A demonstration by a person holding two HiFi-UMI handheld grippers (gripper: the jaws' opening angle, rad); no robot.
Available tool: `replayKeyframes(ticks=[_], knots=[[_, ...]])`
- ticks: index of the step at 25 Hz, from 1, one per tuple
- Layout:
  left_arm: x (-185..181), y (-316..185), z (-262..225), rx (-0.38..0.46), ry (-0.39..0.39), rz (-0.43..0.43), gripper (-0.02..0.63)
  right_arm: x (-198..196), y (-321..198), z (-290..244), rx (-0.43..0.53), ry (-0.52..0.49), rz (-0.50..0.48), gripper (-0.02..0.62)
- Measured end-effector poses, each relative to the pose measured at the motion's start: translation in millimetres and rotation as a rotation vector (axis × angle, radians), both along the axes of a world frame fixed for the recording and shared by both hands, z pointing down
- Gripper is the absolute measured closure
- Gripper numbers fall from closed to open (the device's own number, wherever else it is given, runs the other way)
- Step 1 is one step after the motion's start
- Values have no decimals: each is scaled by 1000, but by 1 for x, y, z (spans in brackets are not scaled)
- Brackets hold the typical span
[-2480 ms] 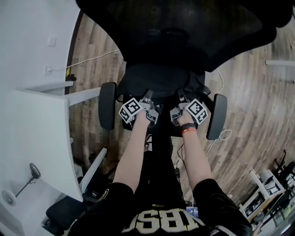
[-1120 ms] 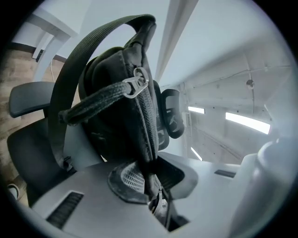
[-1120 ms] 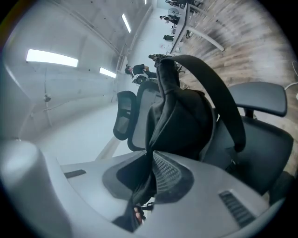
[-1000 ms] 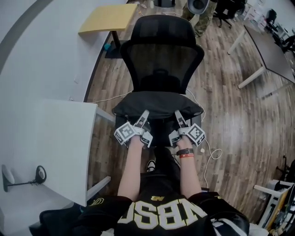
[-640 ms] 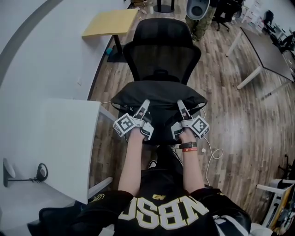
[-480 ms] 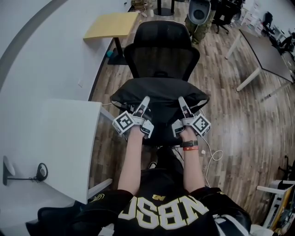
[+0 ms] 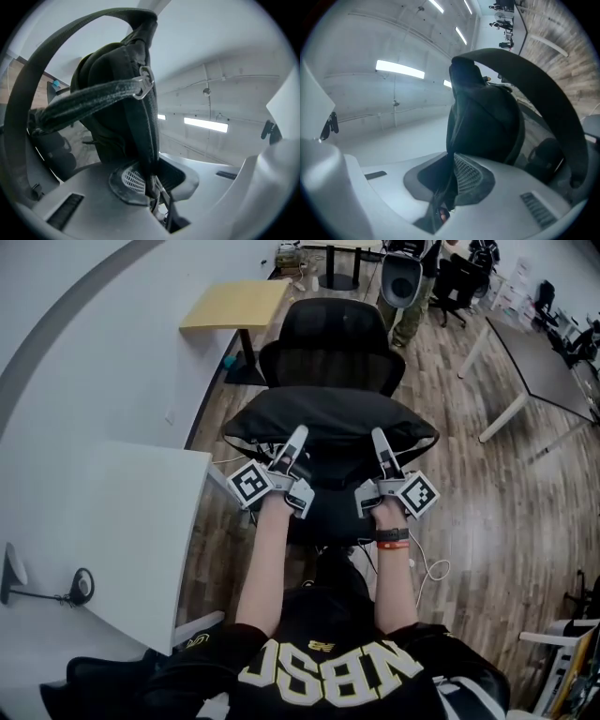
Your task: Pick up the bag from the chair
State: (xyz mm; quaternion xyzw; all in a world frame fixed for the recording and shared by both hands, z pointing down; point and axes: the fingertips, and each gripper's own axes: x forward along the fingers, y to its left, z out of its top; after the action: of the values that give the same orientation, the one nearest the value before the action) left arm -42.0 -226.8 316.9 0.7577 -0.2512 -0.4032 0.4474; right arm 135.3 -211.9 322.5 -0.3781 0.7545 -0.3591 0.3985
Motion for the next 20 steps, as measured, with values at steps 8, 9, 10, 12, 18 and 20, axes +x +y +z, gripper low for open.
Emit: replayKeyframes(ticks=[8, 9, 10, 12, 18, 20], knots=[[1, 5, -9, 5, 31, 15, 557, -1, 9, -14, 39, 11, 7, 545], [1, 6, -8, 1, 32, 17, 557, -1, 9, -13, 34, 6, 4, 545], [1, 5, -6, -1, 31, 18, 557, -1, 9, -12, 31, 4, 3, 545], [2, 4, -3, -1, 24, 19, 557, 1, 8, -10, 30, 8, 4, 545], [1, 2, 2, -10, 35, 19, 557, 1, 6, -9, 28, 33, 1, 545], [0, 0, 3, -8, 37, 17, 557, 0, 5, -9, 26, 31, -5, 545]])
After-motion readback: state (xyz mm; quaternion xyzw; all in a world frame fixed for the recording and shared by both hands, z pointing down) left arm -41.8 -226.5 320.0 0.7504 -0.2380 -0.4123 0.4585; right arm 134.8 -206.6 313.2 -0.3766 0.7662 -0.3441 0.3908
